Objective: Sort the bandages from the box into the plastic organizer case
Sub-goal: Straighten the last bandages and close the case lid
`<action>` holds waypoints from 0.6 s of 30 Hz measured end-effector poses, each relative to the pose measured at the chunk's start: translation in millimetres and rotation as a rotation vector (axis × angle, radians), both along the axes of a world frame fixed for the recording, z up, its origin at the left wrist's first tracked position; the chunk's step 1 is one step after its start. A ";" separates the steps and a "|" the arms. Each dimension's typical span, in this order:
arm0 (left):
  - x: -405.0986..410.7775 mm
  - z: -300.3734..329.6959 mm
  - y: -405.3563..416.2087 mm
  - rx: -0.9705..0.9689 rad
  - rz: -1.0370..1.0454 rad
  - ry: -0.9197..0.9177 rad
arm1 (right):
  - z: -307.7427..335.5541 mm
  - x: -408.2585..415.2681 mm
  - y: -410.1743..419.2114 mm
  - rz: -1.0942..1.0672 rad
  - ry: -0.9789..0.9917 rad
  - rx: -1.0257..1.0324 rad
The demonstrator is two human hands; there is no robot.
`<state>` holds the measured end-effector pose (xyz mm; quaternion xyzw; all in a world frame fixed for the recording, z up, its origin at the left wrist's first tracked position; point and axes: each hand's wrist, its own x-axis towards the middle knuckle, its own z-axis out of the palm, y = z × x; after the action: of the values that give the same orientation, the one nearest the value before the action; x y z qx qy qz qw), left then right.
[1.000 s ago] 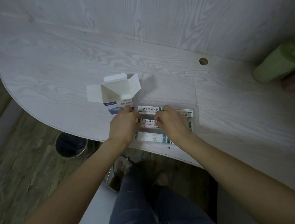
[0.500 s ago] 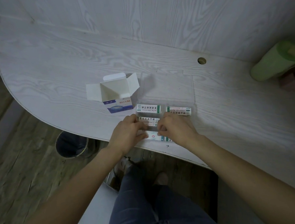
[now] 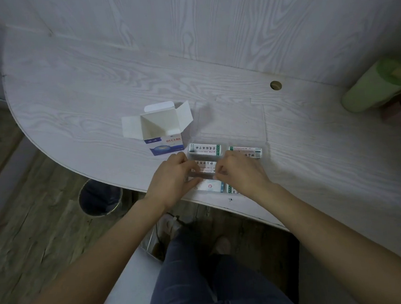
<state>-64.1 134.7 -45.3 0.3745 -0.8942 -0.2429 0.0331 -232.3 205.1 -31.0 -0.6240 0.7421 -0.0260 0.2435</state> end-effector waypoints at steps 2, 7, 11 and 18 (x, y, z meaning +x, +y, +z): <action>-1.0 3.2 -3.5 -0.037 0.015 0.092 | 3.1 -3.3 -3.3 -0.040 -0.030 -0.025; -6.3 8.9 -16.7 -0.259 0.115 0.207 | 1.7 -10.6 -14.1 -0.153 -0.046 -0.127; -8.3 11.8 -35.3 -0.343 0.142 0.118 | -6.3 -14.3 -28.1 -0.191 0.011 -0.133; -6.3 9.0 -55.5 -0.235 0.190 -0.090 | -11.6 -18.5 -48.3 -0.141 0.083 -0.023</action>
<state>-70.3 79.2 -36.3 0.4614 -0.8776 -0.1155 0.0595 -250.8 156.8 -42.6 -0.5735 0.7932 -0.0256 0.2030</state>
